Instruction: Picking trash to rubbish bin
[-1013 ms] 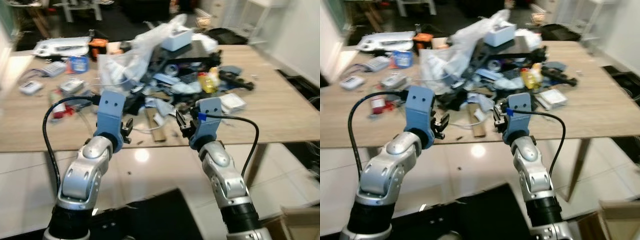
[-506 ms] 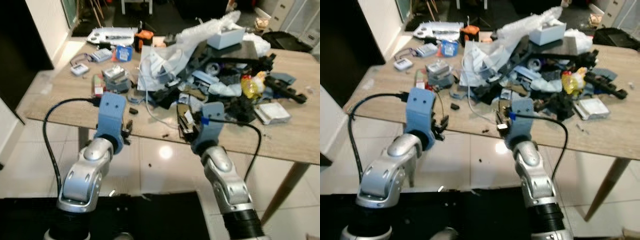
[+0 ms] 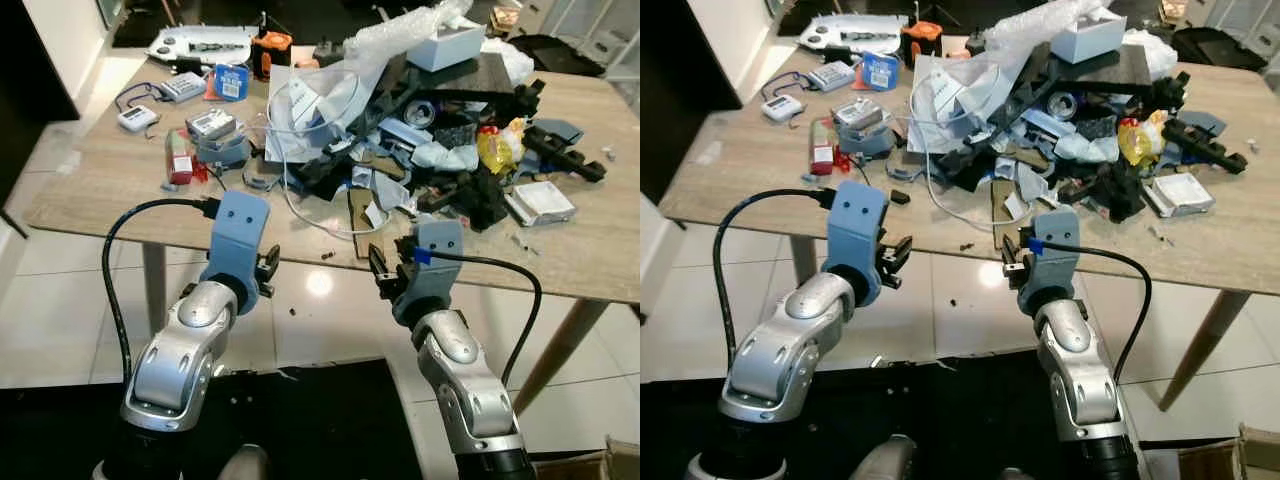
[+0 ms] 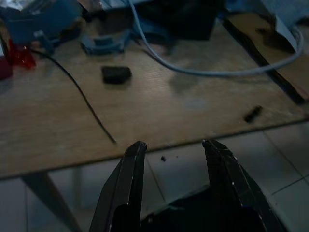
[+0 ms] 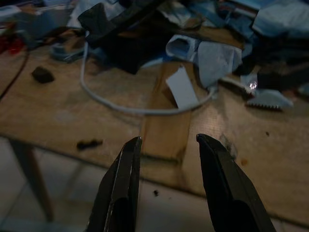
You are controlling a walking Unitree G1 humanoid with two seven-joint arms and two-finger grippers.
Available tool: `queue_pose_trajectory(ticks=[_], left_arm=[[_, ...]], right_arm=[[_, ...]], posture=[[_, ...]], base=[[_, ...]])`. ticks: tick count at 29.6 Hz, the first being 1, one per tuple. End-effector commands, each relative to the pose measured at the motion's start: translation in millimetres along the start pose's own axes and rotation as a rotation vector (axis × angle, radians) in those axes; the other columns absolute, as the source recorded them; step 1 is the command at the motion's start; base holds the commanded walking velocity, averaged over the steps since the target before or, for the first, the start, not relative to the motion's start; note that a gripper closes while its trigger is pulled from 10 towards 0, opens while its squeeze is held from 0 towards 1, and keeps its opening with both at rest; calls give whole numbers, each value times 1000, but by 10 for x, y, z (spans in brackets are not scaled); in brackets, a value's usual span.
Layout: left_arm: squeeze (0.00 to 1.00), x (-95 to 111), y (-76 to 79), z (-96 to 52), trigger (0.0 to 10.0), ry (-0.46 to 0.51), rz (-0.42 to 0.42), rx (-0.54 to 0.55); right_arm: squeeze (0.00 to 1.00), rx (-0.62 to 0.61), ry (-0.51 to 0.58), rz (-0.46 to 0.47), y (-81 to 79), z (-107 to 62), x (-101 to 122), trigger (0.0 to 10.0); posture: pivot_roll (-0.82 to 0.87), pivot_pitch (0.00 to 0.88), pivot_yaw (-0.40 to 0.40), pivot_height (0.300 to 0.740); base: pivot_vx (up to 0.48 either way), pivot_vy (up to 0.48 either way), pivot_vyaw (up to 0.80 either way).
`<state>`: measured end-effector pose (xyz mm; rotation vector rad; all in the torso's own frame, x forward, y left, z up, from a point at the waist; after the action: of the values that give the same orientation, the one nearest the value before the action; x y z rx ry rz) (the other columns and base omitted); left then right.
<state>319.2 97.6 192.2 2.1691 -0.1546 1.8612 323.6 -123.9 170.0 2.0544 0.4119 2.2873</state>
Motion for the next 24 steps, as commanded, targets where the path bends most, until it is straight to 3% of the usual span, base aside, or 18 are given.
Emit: queue_pose_trajectory(ticks=[1, 9, 24], left_arm=[[0, -89, 80, 12, 10000, -39, 32, -26], [0, -131, 112, -25, 10000, -30, 51, -11], [0, -77, -25, -24, 10000, -5, 59, 34]], right_arm=[[0, -19, -13, -8, 45, -61, -16, 10000], [0, -34, -19, -12, 88, -83, -2, 10000], [0, -33, -8, -18, 94, -45, 44, 10000]], posture=[[60, 288, 9, 740], [56, 297, -2, 740], [63, 260, -13, 740]], base=[[0, 0, 0], [0, 0, 0], [0, 0, 0]])
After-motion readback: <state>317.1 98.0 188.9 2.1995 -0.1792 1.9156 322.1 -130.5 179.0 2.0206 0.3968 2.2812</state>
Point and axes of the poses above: a point about 5 cm out from each wrist's last joint towards the gripper, its own z axis pointing out of the wrist towards the gripper, its own x axis along the axis of the wrist's last joint, y = z × x, the point moved 2 cm from there along z, pointing out of the wrist towards the gripper, and after that the axes turned 14 degrees about -z, right-handed, at the moved point
